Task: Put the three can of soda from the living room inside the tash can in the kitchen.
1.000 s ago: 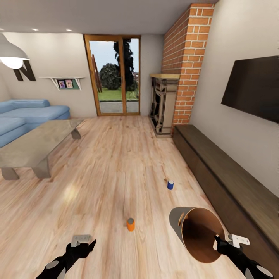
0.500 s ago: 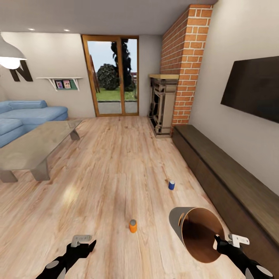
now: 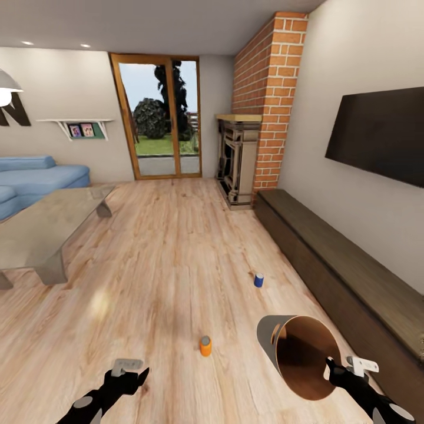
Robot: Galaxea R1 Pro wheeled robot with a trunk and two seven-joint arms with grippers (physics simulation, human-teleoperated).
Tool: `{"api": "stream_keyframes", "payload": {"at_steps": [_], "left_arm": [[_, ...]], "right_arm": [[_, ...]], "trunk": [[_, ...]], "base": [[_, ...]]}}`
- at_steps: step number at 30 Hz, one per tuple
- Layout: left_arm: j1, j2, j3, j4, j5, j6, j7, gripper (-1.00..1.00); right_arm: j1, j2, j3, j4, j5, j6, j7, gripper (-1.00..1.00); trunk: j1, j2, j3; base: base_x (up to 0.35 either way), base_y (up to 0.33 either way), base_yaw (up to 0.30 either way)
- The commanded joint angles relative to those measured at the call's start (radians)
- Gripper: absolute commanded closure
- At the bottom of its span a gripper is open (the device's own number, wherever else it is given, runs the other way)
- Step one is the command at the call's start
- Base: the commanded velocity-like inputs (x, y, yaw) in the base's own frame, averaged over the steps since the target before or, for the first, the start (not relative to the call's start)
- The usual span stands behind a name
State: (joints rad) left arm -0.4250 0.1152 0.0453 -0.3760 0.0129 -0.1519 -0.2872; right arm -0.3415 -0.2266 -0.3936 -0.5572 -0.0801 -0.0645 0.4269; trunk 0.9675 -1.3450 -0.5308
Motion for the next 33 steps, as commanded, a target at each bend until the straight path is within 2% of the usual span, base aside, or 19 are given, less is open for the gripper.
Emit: {"api": "stream_keyframes", "payload": {"at_steps": [1, 2, 6, 17, 25, 33], "left_arm": [[0.0, 0.0, -0.025, 0.0, -0.006, 0.0, 0.002, -1.0], [0.0, 0.0, -0.047, 0.0, -0.011, 0.0, 0.004, -1.0], [0.0, 0.0, -0.065, 0.0, -0.015, 0.0, 0.006, -1.0], [0.0, 0.0, -0.07, 0.0, -0.016, 0.0, 0.006, -1.0], [0.0, 0.0, -0.069, 0.0, -0.015, -0.002, 0.004, -1.0], [0.0, 0.001, -0.066, 0.001, -0.008, 0.007, -0.007, -1.0]], "right_arm": [[-0.001, 0.0, -0.004, -0.001, -0.012, 0.003, 0.013, 1.0], [-0.001, 0.0, -0.004, -0.001, -0.012, 0.003, 0.013, 1.0], [-0.001, 0.0, -0.004, 0.0, -0.013, 0.003, 0.013, 1.0], [-0.001, 0.0, -0.005, 0.002, -0.013, 0.002, 0.012, 1.0], [-0.001, 0.001, -0.004, 0.001, -0.012, 0.002, 0.012, 1.0], [-0.001, 0.001, -0.002, 0.001, -0.011, 0.002, 0.012, 1.0]], "trunk": [[0.0, 0.0, 0.001], [0.0, 0.0, 0.002], [0.0, 0.0, 0.005], [0.0, 0.0, 0.013], [0.0, 0.0, 0.018], [0.0, 0.0, 0.019]], "base": [[0.087, -0.003, -0.222], [0.12, -0.117, -0.224], [0.135, -0.179, -0.225], [0.162, -0.198, -0.226], [0.197, -0.021, -0.192], [0.168, -0.001, -0.035]]}}
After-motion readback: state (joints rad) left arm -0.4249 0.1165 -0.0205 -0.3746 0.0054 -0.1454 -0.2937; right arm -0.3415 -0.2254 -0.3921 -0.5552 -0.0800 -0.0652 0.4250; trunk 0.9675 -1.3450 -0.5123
